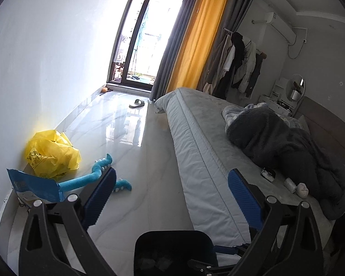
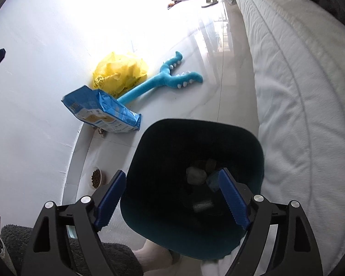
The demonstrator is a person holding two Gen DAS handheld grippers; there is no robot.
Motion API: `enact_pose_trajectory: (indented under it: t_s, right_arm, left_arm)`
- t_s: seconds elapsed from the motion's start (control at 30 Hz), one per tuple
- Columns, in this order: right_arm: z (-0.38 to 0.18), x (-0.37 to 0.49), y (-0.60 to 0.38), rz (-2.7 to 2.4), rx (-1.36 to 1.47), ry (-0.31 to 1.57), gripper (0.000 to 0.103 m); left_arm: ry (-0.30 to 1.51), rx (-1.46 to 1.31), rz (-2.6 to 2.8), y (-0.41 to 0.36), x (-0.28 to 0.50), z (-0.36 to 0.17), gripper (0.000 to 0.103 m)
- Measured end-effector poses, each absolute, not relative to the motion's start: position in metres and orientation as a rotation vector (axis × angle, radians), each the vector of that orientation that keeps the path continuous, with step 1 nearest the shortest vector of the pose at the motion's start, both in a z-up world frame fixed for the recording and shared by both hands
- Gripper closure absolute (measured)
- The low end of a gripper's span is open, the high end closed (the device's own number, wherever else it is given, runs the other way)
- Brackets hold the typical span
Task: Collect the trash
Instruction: 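Move both tools back over the bed toward the remaining trash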
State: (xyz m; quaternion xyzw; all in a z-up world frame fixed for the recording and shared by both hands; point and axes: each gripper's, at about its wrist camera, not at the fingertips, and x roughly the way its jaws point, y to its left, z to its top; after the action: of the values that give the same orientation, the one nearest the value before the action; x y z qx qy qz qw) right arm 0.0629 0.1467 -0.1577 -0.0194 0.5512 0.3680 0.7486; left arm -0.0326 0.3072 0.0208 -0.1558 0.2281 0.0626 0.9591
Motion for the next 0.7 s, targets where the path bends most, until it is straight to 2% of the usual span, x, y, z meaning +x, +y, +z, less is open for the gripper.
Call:
enact_pose_trajectory:
  t_s: [0.23,0.7]
  right_arm:
    - [-0.122,0.066,0.125,0.807,-0.033,1.105,0.013]
    - [-0.071,0.095,0.044,0.667,-0.08,0.9,0.012]
  left_arm:
    - [0.458,-0.286,0.104,0.283,-0.023,0.026,0.004]
    - [0.452,-0.269,0.016,0.219,0.015,0.038,0.004]
